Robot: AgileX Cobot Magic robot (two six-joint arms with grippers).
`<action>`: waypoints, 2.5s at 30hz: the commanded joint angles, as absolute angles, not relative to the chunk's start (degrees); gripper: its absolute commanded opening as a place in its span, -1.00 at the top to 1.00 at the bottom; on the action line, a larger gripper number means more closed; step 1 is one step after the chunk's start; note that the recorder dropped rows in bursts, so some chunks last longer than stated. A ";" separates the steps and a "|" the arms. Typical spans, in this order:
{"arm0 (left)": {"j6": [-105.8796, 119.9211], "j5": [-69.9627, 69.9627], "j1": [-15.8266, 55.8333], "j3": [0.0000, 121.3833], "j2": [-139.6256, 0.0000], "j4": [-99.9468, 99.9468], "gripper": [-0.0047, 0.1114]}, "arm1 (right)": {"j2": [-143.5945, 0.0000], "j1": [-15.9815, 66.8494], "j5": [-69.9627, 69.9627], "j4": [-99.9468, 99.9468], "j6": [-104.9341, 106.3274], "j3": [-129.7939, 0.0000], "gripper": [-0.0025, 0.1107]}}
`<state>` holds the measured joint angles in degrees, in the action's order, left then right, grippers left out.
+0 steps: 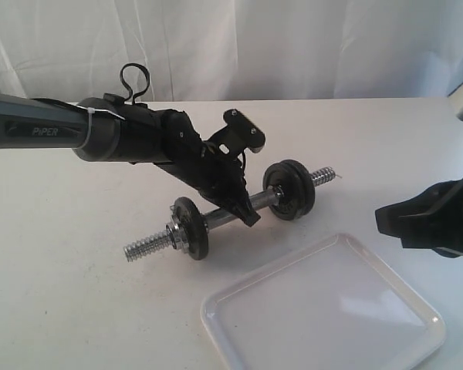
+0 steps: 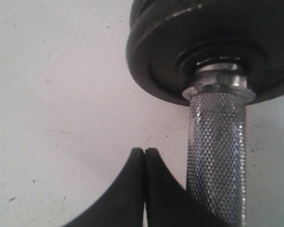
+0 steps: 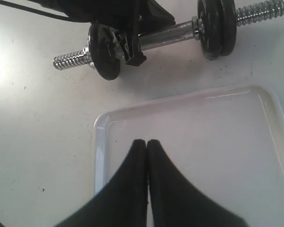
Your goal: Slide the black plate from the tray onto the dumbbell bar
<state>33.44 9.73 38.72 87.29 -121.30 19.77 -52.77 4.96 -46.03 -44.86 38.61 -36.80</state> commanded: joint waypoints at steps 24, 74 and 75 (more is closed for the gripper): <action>33.11 10.25 39.00 87.41 -121.41 20.45 0.92 | -52.46 4.47 -46.08 -44.96 38.57 -36.55 0.96; 33.29 13.18 39.00 87.41 -117.80 20.05 0.92 | -52.46 4.47 -46.21 -44.96 38.57 -36.55 0.96; 33.29 13.31 39.00 87.41 -117.80 20.05 0.92 | -52.46 4.47 -46.21 -44.96 38.57 -36.55 0.96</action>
<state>33.44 10.95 38.72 87.29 -118.60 19.65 -52.77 4.96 -46.03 -44.86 38.61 -36.80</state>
